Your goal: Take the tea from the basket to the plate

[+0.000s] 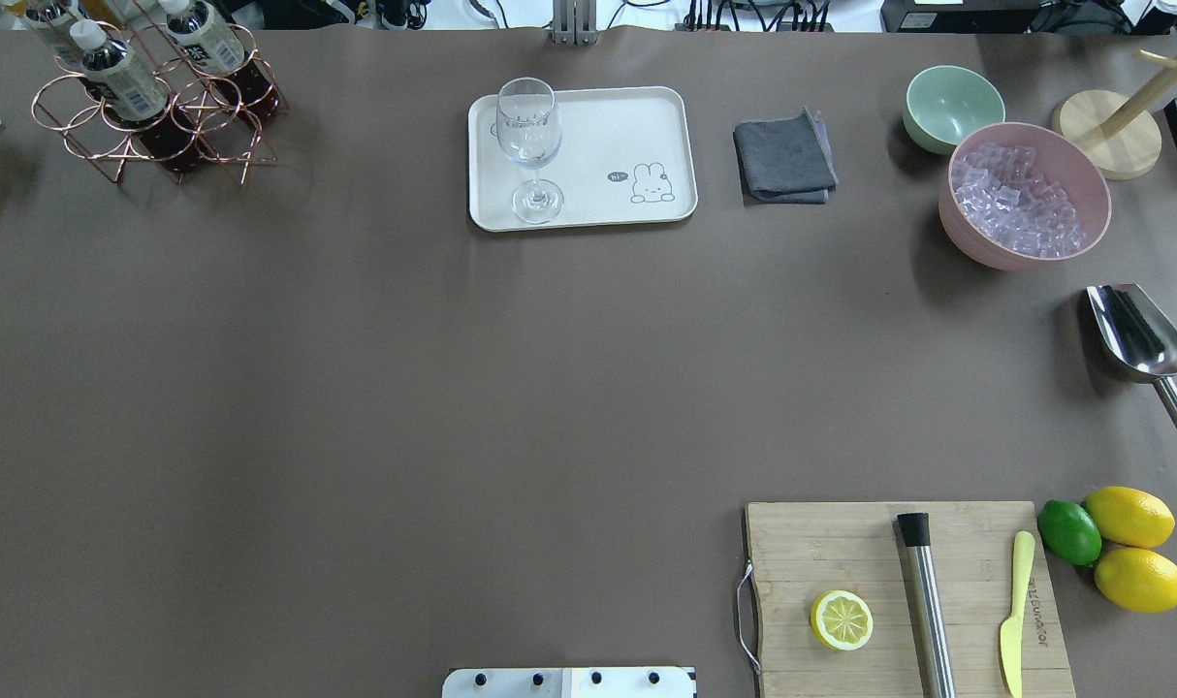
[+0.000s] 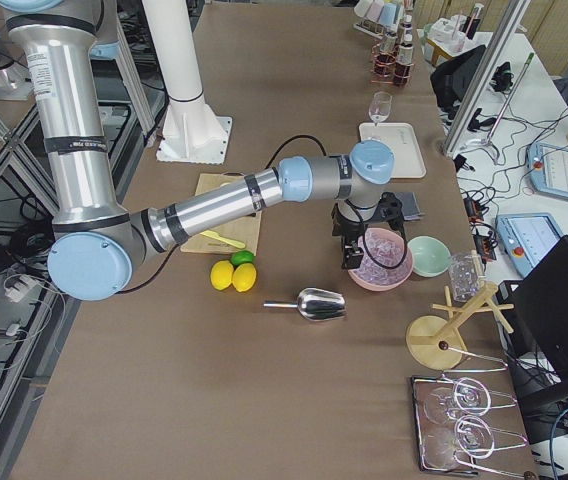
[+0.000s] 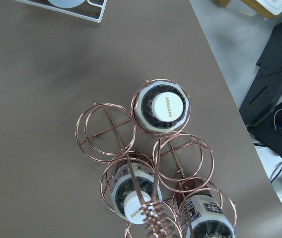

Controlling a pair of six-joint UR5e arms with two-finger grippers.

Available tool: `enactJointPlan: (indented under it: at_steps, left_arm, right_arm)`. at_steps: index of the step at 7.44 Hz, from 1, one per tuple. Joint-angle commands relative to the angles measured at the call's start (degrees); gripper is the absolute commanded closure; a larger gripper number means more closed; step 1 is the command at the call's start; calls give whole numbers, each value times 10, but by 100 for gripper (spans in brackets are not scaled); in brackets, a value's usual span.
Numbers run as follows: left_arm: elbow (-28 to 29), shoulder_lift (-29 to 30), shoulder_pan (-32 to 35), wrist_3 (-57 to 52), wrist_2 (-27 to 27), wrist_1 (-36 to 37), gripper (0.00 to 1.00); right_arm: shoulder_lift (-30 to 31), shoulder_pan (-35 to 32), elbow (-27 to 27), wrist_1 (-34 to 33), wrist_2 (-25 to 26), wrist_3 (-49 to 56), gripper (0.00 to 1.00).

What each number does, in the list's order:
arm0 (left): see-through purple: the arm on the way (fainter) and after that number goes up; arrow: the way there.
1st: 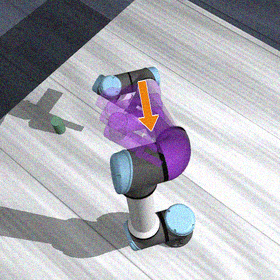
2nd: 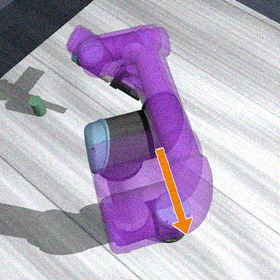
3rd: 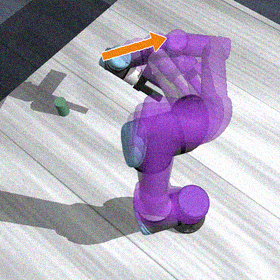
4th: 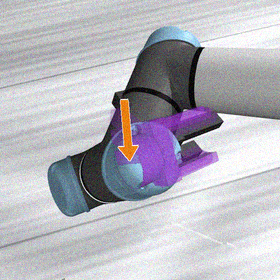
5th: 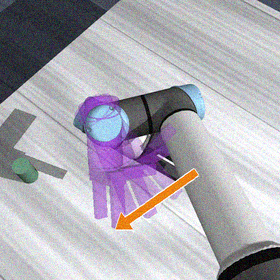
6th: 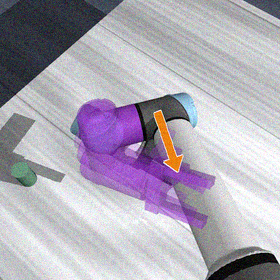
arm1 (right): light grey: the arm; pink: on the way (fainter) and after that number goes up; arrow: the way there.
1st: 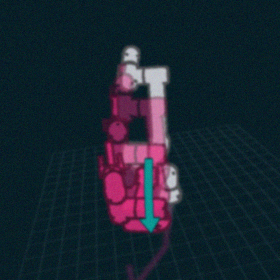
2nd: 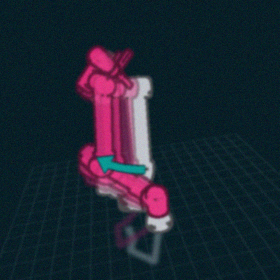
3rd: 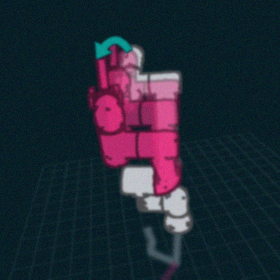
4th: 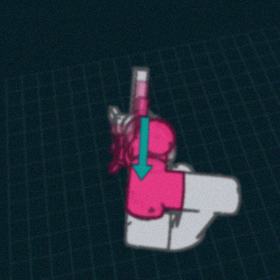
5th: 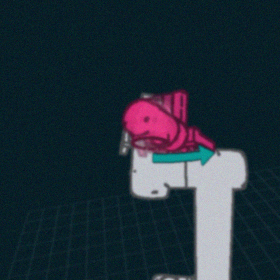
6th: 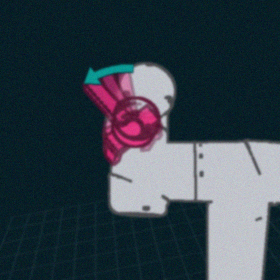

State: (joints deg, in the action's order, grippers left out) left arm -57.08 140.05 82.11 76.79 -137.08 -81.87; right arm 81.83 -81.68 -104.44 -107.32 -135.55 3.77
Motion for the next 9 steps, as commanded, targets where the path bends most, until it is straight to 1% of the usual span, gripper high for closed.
enactJointPlan:
  at_steps: [1, 3, 4, 5, 6, 8, 9]
  left_arm:
    - [0, -2, -3, 1, 2, -7, 34]
    - [0, -7, -5, 1, 2, -18, 55]
    - [0, -7, -7, 1, 1, -19, 67]
    - [-3, -7, -7, 1, -4, -19, 89]
    - [-4, -7, -6, 2, -14, -19, 100]
    - [-8, -6, 4, 6, -37, -21, 100]
    - [-18, -5, 17, 6, -53, -16, 100]
  right_arm:
    - [0, 2, -2, 0, -28, -8, 0]
    - [0, 5, -16, 0, -31, -46, 0]
    - [0, 6, -17, -1, -33, -46, 0]
    - [1, 8, -23, -1, -35, -46, 0]
    - [0, 11, -26, -1, -35, -47, 0]
    - [1, 13, -31, -2, -35, -51, 0]
    - [0, 15, -32, -1, -35, -77, 0]
